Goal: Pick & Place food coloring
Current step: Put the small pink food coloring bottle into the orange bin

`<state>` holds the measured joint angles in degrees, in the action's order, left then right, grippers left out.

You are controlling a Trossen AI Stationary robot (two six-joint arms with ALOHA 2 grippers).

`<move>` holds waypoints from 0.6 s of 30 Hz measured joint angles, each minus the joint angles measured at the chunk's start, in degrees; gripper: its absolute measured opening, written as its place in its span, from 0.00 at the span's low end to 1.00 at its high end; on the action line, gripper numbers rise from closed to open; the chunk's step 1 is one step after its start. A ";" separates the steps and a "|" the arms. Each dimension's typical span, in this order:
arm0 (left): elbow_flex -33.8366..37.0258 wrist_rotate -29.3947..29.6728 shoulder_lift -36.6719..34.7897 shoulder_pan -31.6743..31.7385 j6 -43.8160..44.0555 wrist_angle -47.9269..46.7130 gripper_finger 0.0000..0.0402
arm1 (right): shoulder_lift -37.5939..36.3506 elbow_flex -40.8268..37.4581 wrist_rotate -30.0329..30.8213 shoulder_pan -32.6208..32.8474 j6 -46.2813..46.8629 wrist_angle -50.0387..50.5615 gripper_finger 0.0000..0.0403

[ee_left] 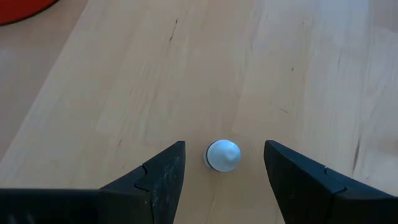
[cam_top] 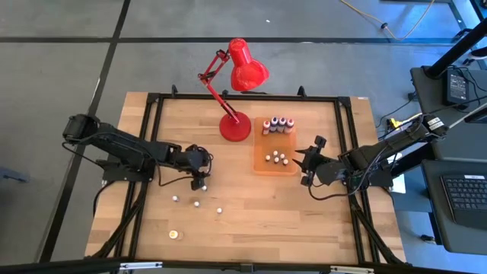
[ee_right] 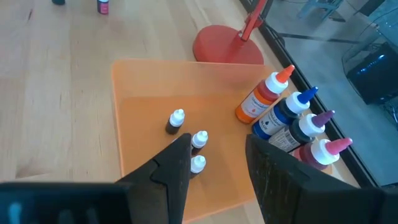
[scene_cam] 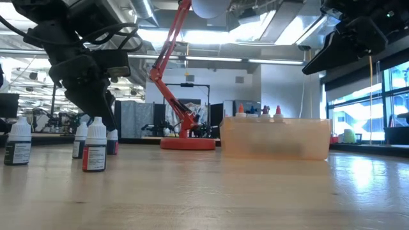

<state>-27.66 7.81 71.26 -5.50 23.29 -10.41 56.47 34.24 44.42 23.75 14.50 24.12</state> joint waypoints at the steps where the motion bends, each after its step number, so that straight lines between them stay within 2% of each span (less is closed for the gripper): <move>1: 0.00 -0.02 0.00 0.00 0.00 0.02 0.53 | 0.00 0.00 -0.02 0.00 0.00 -0.02 0.38; 9: 0.00 0.20 0.00 0.00 -1.56 -0.17 0.52 | 0.00 0.02 -0.02 0.00 0.00 0.00 0.38; 18: 0.00 2.46 0.00 -0.02 -4.13 -0.17 0.44 | 0.00 0.06 -0.02 0.00 -0.02 0.07 0.38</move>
<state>-27.66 10.28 71.26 -5.52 19.16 -10.59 56.47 34.30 44.40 23.75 14.48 24.18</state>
